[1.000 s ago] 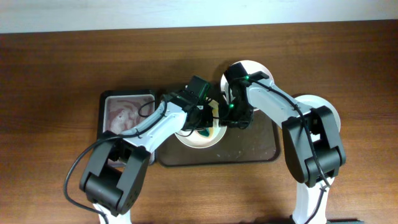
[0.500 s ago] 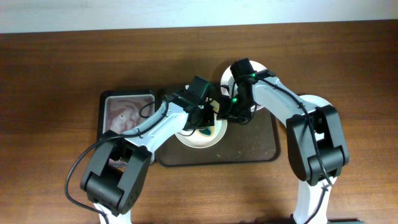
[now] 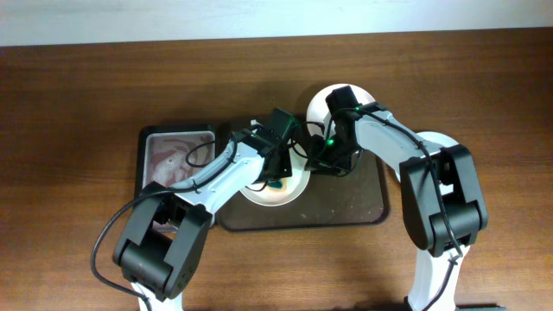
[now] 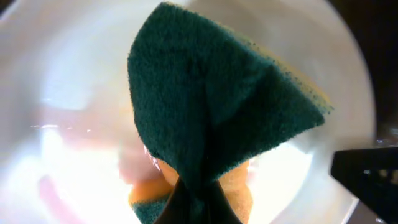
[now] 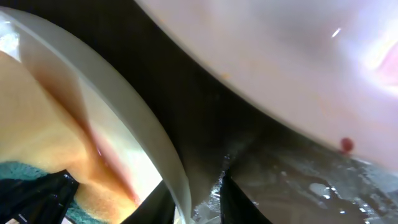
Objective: Clean dirty plates on tray and stack at the side
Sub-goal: 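Scrub the sauce-smeared plate with the sponge while the right gripper holds its rim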
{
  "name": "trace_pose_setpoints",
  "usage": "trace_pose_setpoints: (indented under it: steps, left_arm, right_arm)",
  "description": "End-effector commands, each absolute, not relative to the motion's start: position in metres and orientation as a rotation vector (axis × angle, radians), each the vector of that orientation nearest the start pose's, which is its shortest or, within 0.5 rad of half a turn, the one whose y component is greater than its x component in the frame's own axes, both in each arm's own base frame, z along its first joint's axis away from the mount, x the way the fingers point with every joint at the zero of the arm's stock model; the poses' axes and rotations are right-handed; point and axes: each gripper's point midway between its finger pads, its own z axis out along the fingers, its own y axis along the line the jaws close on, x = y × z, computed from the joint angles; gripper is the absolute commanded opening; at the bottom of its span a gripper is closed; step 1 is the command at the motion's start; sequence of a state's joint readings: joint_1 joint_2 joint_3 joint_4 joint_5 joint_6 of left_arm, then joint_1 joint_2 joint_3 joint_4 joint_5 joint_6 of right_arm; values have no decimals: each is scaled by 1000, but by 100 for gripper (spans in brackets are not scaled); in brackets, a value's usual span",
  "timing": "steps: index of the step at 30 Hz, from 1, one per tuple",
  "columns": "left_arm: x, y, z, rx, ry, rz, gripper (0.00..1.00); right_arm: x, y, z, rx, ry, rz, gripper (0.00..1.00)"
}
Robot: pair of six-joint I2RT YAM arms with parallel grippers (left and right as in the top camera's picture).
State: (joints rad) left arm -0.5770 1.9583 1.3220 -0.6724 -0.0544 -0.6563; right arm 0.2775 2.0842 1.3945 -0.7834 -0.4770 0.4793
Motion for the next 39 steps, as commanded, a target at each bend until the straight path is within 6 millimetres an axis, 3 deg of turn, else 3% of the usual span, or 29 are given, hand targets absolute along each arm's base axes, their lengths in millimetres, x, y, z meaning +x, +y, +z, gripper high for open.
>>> trace_pose_setpoints:
  steps: [1, 6, 9, 13, 22, 28, 31, 33, 35, 39]
  left_arm:
    - [363, -194, 31, -187, 2845, -31, 0]
    - [369, -193, 73, -207, 2758, -115, 0]
    - [369, -207, 83, -192, 2752, -228, 0]
    - [366, -225, 75, -170, 2791, -346, 0]
    - [352, -236, 33, -190, 2893, -305, 0]
    - [347, -181, 18, -232, 2938, 7, 0]
    - [363, -158, 22, -226, 2882, 107, 0]
    - [378, -154, 26, -243, 2845, 77, 0]
    - [389, -158, 30, -232, 2819, 26, 0]
    - [399, -188, 37, -213, 2805, -216, 0]
  right_arm:
    - [359, 178, 4, 307, 3133, 720, 21]
    - [358, 175, 3, 310, 3140, 691, 18]
    - [360, 176, 3, 285, 3132, 694, 18]
    - [360, 176, 3, 251, 3130, 696, 18]
    - [359, 176, 3, 246, 3133, 694, 18]
    - [359, 176, 3, 246, 3134, 694, 18]
    - [359, 176, 3, 247, 3136, 693, 18]
    - [358, 176, 3, 249, 3140, 691, 18]
    - [357, 176, 3, 250, 3141, 691, 18]
    - [357, 176, 3, 250, 3143, 690, 18]
